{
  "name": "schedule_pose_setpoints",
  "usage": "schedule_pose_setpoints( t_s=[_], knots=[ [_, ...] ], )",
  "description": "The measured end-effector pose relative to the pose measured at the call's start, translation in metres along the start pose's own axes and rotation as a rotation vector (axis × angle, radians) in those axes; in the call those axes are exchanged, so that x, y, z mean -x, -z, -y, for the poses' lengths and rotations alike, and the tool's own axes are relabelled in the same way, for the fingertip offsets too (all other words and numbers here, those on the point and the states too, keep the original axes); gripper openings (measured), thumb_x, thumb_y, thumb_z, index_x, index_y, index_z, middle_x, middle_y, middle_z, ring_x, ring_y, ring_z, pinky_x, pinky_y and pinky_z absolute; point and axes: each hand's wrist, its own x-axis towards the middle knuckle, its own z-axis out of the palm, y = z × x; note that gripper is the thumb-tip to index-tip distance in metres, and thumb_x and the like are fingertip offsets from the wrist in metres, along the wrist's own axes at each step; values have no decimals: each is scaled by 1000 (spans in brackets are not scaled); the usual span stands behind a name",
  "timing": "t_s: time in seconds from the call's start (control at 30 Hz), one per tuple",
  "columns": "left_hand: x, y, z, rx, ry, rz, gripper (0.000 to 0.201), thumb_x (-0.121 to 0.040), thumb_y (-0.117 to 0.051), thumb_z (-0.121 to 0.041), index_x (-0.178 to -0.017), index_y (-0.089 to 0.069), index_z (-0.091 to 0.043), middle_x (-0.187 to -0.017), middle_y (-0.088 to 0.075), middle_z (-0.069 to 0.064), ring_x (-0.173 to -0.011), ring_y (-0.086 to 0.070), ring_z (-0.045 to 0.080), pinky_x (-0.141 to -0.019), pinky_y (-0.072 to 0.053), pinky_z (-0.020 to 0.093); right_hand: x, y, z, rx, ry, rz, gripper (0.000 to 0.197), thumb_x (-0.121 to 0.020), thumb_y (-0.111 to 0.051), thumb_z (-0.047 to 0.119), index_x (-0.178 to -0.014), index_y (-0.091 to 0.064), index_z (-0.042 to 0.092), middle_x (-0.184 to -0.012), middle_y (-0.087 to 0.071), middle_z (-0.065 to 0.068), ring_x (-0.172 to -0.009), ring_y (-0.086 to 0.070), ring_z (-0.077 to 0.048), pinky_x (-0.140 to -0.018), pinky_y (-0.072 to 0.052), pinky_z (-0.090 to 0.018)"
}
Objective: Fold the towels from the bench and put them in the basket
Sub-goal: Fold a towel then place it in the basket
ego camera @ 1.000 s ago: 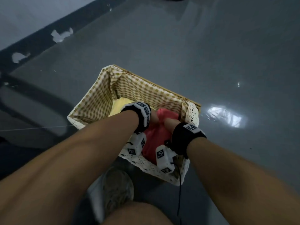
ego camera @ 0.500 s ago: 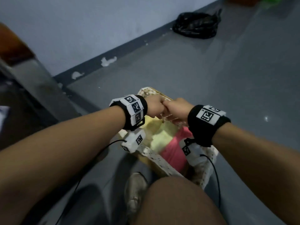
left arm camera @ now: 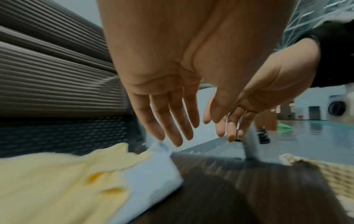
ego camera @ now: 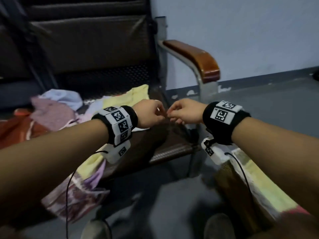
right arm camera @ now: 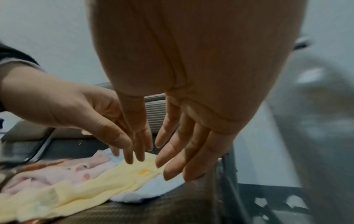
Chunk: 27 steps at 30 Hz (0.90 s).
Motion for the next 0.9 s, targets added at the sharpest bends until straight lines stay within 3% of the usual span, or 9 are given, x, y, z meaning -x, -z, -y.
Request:
schedule_pose_setpoints(
  t_s=[0.1, 0.17, 0.23, 0.3, 0.43, 0.53, 0.7, 0.8, 0.9],
  knots=[
    [23, -2, 67, -44, 147, 12, 33, -93, -61, -35, -123, -63, -21, -119, -69, -2, -106, -63, 19, -92, -50, 34, -38, -41, 33, 132, 64, 44, 16, -93, -65, 25, -104, -70, 14, -86, -73, -2, -72, -67, -13, -60, -51, -19],
    [35, -6, 103, -122, 220, 41, 42, -93, -61, -38, -131, -57, -21, -128, -64, 0, -113, -60, 22, -96, -50, 38, -56, -63, 44, 250, 98, 31, 21, -90, -66, 28, -107, -72, 18, -89, -71, 2, -83, -66, -16, -75, -54, -25],
    [45, -10, 135, -189, 281, 57, 53, -91, -62, -40, -139, -49, -21, -131, -60, 5, -116, -58, 26, -97, -49, 40, -72, -83, 50, 353, 103, 42, 32, -90, -65, 32, -119, -69, 19, -111, -71, 0, -101, -64, -19, -92, -52, -31],
    [52, -13, 161, -213, 336, 71, 59, -90, -63, -39, -143, -45, -21, -130, -58, 8, -115, -57, 29, -96, -48, 39, -87, -99, 52, 429, 104, 71, 44, -91, -63, 33, -132, -61, 17, -129, -64, -5, -115, -61, -23, -100, -49, -35],
    [55, -21, 188, -229, 399, 64, 43, -94, -54, -37, -133, -53, -18, -122, -63, 9, -109, -60, 29, -89, -47, 34, -110, -117, 55, 498, 93, 67, 51, -90, -63, 33, -137, -55, 16, -132, -61, -6, -113, -60, -25, -97, -50, -36],
    [50, -23, 189, -197, 374, -53, 17, -93, -57, -24, -104, -69, -22, -105, -68, 2, -100, -62, 25, -73, -41, 28, -121, -127, 59, 494, 104, 7, 55, -87, -66, 29, -138, -51, 17, -129, -61, -8, -110, -60, -26, -90, -51, -34],
    [45, -9, 177, 247, 356, -278, 14, -92, -57, -20, -92, -71, -18, -93, -70, -1, -91, -63, 18, -81, -50, 29, -128, -130, 60, 459, 20, -112, 82, -82, -70, 24, -152, -26, 25, -134, -41, -17, -103, -58, -37, -76, -49, -35],
    [48, 8, 170, 547, 366, -354, 15, -90, -56, -13, -82, -66, -20, -82, -69, -4, -82, -63, 18, -76, -51, 29, -131, -124, 57, 541, -13, -20, 68, -81, -72, 20, -145, -47, 18, -133, -57, -12, -109, -60, -31, -85, -52, -34],
    [55, 10, 168, 243, 338, -285, 15, -92, -57, -23, -95, -70, -16, -98, -72, 2, -92, -64, 21, -84, -52, 33, -131, -120, 59, 418, -47, -120, 29, -86, -71, 18, -114, -74, 17, -115, -71, -6, -97, -64, -22, -78, -50, -28]
  ],
)
